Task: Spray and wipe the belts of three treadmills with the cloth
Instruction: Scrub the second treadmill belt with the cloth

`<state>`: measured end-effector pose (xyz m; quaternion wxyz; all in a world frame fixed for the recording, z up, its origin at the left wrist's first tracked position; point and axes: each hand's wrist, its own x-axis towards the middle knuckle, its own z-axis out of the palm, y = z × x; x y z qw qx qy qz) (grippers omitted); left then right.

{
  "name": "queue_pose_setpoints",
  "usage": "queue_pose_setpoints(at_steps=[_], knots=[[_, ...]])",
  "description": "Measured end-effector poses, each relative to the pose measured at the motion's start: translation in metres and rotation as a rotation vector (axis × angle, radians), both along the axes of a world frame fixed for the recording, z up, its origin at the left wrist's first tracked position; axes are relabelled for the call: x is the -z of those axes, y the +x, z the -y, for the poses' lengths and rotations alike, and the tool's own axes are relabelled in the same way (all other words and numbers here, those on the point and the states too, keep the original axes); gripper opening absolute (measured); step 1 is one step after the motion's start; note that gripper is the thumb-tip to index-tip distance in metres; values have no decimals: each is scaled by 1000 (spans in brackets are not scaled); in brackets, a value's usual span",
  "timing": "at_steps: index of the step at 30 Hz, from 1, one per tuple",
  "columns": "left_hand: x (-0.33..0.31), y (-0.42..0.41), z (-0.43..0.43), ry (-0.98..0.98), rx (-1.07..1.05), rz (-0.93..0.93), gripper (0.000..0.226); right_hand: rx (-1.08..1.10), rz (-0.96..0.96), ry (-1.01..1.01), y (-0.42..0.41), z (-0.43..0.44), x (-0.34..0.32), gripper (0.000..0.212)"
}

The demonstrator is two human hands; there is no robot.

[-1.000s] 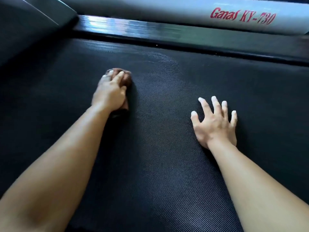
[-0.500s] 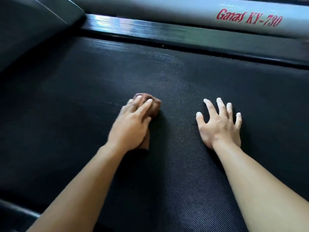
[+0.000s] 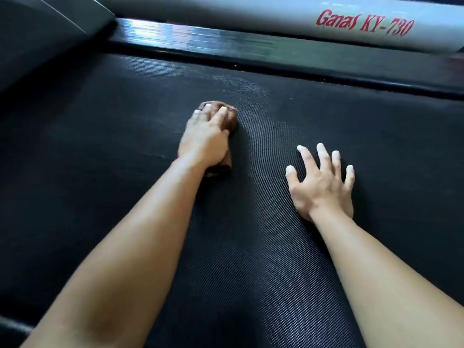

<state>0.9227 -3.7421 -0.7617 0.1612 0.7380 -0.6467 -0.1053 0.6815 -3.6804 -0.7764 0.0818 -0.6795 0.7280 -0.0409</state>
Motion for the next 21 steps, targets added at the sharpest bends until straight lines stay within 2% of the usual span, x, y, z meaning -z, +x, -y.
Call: queue_pose_setpoints(at_steps=[4,8,15,18,21], knots=[[2,-63,-28,-11,198,19,58,-2,22,16,-2,1,-2,60],[0,-63,-78,8,269,-11,58,-15,76,32,-4,-1,-7,59],[-5,-3,-86,41,29,-32,57,-117,247,-8,-32,-11,-18,55],[-5,-22,-60,51,-58,-45,58,-102,225,-64,-67,-27,-16,53],[-4,-59,-35,47,-56,-13,58,-27,195,-84,-105,-36,-16,53]])
